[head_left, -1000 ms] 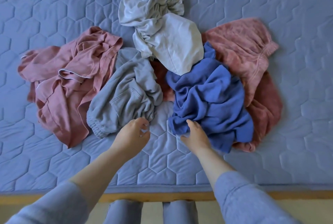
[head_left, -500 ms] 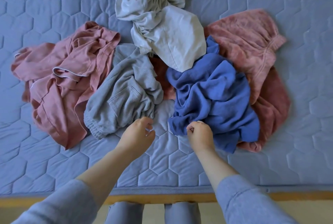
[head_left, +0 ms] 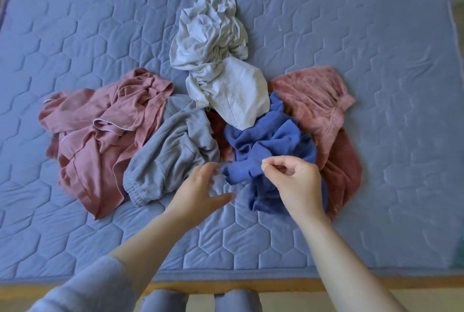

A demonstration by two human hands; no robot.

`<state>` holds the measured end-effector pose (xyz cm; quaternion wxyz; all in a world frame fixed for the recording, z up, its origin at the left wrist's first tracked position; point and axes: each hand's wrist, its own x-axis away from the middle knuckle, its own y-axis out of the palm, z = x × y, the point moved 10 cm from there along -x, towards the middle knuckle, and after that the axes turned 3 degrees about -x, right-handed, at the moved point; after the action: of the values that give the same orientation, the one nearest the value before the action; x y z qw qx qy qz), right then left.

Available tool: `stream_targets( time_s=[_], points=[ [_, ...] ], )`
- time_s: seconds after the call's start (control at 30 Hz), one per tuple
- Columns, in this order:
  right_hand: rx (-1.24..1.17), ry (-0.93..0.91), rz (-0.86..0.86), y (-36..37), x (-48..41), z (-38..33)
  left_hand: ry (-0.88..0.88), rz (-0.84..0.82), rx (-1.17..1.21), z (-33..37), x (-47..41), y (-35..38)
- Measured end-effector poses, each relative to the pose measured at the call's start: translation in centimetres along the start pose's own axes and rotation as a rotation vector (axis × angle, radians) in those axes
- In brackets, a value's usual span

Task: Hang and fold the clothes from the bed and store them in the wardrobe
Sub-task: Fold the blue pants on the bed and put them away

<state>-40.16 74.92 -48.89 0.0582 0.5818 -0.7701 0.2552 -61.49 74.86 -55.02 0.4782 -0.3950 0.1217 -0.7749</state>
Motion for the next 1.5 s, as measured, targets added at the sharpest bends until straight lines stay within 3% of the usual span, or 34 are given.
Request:
stream_targets(
  time_s=[0.33, 0.67, 0.93, 1.17, 1.4, 1.5],
  points=[
    [-0.064, -0.239, -0.013, -3.5, 2.1, -14.3, 0.310, 0.179, 0.066, 12.9, 0.9, -9.9],
    [-0.149, -0.299, 0.037, -6.7, 3.3, -21.9, 0.313, 0.212, 0.416, 23.7, 5.6, -19.9],
    [-0.245, -0.423, 0.036, -7.5, 7.8, -27.7, 0.380, 0.316, 0.418, 30.6, 10.0, -28.1],
    [-0.078, -0.498, 0.105, -7.8, 10.7, -32.1, 0.468, 0.418, 0.340, 34.4, 14.2, -31.9],
    [-0.057, -0.543, 0.086, -7.1, 12.6, -35.7, 0.609, 0.470, 0.373, 37.8, 19.1, -34.7],
    [0.153, -0.578, 0.035, -6.7, 12.4, -37.1, 0.632, 0.493, 0.380, 38.4, 20.5, -36.1]
  ],
)
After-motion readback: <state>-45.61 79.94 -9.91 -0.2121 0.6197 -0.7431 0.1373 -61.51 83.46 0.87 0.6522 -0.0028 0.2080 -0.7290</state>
